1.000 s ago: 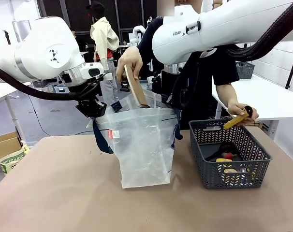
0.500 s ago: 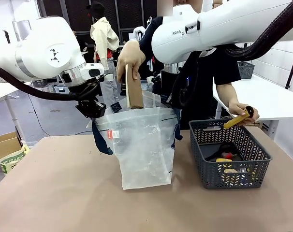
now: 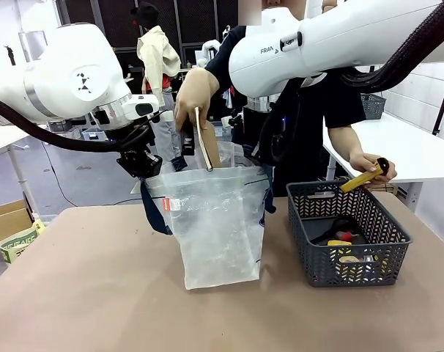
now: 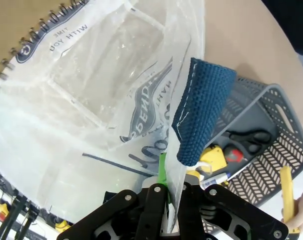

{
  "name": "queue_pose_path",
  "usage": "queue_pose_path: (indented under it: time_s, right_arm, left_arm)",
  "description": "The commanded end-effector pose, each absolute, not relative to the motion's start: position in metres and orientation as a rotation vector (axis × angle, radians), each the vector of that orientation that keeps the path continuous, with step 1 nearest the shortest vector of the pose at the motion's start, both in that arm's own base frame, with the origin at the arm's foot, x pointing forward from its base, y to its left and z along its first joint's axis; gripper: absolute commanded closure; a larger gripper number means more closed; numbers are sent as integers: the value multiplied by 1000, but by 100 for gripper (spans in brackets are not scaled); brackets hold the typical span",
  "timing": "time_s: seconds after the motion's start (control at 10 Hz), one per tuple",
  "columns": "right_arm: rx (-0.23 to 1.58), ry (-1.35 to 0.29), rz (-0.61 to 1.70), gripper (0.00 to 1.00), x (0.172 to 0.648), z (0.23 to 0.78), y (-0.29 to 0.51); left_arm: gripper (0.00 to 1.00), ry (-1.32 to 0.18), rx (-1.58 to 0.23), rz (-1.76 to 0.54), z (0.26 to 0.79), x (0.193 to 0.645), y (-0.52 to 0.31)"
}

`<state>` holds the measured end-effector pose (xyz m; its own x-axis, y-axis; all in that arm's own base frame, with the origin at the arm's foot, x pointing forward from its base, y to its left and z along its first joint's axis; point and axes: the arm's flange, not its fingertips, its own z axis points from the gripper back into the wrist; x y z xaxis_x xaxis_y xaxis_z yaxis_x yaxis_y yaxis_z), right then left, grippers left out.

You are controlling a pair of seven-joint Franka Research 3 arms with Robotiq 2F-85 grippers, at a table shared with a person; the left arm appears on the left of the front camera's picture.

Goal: Transfer purchased items from the store into the shopping bag.
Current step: Move the Reusable shopping bag to the right side of the table.

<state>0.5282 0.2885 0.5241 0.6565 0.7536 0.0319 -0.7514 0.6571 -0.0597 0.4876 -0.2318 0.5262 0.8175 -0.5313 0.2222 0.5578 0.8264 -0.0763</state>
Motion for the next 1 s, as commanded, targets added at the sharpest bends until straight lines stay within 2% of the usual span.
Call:
queue_pose_path:
  time_s: [0.0, 0.9]
  right_arm:
    - [-45, -56, 849, 100, 529, 525, 286]
    - [-45, -56, 849, 100, 529, 525, 286]
  left_arm:
    - [100, -189, -134, -570, 525, 487, -228]
    - [100, -189, -134, -570, 525, 487, -228]
